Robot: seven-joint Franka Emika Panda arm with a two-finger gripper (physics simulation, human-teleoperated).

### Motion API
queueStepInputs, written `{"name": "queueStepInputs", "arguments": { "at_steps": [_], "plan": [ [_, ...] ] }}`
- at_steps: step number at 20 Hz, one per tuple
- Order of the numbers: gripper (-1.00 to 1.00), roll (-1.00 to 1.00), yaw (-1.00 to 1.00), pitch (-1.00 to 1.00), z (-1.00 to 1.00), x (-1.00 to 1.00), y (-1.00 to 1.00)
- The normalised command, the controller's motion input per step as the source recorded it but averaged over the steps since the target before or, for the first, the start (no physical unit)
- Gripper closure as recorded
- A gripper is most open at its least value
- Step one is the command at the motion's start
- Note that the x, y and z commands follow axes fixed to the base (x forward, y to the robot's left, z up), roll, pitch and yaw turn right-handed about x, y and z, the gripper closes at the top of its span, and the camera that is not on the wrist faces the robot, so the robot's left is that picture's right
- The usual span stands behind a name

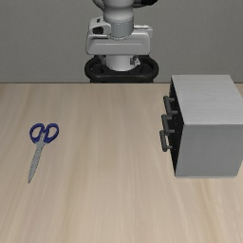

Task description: Pick up the scissors and place it on the top of the cabinet

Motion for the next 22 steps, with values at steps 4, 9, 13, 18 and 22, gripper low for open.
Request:
{"name": "queueStepInputs", "arguments": {
  "at_steps": [4, 9, 13, 18, 22],
  "plan": [
    [-1.00, 0.00, 0.00, 0.00, 0.00, 0.00, -1.00],
    [-1.00, 0.00, 0.00, 0.00, 0.00, 0.00, -1.00],
    [-1.00, 0.00, 0.00, 0.00, 0.00, 0.00, -1.00],
    [-1.00, 0.00, 0.00, 0.00, 0.00, 0.00, -1.00],
    [-1.00, 0.00, 0.00, 0.00, 0.00, 0.75, -0.25]
  ]
}}
